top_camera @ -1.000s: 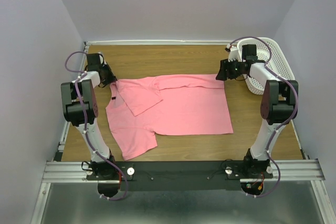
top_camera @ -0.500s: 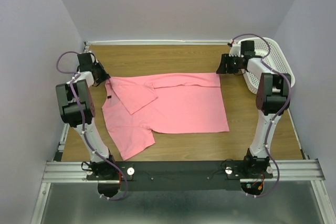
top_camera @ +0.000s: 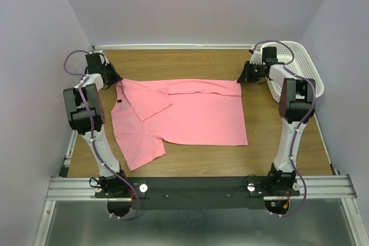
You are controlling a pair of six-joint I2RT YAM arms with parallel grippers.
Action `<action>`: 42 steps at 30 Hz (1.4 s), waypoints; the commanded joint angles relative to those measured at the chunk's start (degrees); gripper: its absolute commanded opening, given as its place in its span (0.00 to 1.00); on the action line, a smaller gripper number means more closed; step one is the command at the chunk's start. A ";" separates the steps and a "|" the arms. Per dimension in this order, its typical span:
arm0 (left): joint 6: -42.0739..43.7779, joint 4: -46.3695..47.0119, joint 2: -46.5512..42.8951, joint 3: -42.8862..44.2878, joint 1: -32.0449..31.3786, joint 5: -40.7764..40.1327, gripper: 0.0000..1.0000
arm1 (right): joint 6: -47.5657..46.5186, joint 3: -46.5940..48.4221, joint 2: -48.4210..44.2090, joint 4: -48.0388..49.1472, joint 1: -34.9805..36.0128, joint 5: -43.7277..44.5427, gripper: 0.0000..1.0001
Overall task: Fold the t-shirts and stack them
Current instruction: Fold the tshirt
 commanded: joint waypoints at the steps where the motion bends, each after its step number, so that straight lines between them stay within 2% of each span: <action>1: 1.23 -0.77 1.95 2.50 0.22 1.26 0.00 | 0.37 -0.28 1.22 -0.28 -0.15 -0.92 0.03; 2: 1.31 -1.03 2.22 2.77 0.13 1.08 0.00 | 0.19 -0.11 0.96 -0.28 -0.15 0.40 0.01; 8: 0.96 -2.44 3.10 4.97 0.92 -2.61 0.00 | -2.53 4.02 0.42 -0.27 -0.41 9.02 0.01; 22: 0.08 -2.35 7.23 11.56 1.01 -1.38 0.01 | -1.30 14.47 6.66 -0.36 -0.33 8.93 0.02; 23: -0.09 -2.35 7.75 12.61 1.10 -0.94 0.04 | -1.39 15.27 7.10 -0.36 -0.33 8.94 0.07; 25: -0.53 -2.00 7.58 13.14 1.01 -0.94 0.18 | -1.65 17.28 7.37 -0.36 -0.24 8.94 0.16; 26: -0.53 -1.22 6.36 13.14 1.10 -1.29 0.31 | -1.74 17.91 7.19 -0.62 -0.15 9.20 0.28; 29: -0.44 -0.07 1.72 12.62 1.10 -4.61 0.46 | -3.23 18.79 4.92 -0.71 0.29 9.29 0.49; 31: 0.26 0.02 -1.37 12.27 1.01 -7.43 0.48 | -4.90 18.36 3.07 -0.80 0.81 9.46 0.52; 33: 1.05 0.72 -7.60 10.43 1.01 -12.53 0.55 | -7.44 16.43 -0.70 -0.89 1.25 8.24 0.60; 35: 1.40 2.65 -15.83 4.90 1.10 -13.95 0.62 | -10.25 13.62 -3.86 -0.98 1.43 4.91 0.66; 36: 1.23 5.09 -18.84 2.45 1.01 -13.77 0.66 | -12.70 9.78 -8.06 -2.11 1.43 -2.16 0.68; 37: 0.10 8.43 -30.36 -7.41 1.10 -10.64 0.84 | -39.62 -0.61 -17.15 -12.48 4.48 -19.37 0.70; 38: 0.09 8.46 -30.47 -9.95 1.10 -9.30 0.84 | -39.88 -0.72 -17.24 -12.58 4.51 -19.54 0.70; 39: -2.35 8.98 -35.61 -12.23 1.45 -7.90 0.95 | -48.68 -6.20 -19.59 -23.46 8.94 -20.93 0.70; 40: -3.85 9.77 -38.18 -14.69 1.88 -6.23 0.98 | -56.42 -11.30 -21.96 -27.13 8.99 -19.55 0.70; 41: -5.09 10.56 -40.64 -19.42 2.06 -3.78 0.97 | -67.03 -15.96 -27.73 -28.91 15.52 -17.80 0.70; 42: -5.97 10.57 -44.06 -20.59 2.41 1.73 0.98 | -69.66 -20.54 -30.57 -26.49 19.50 -15.35 0.70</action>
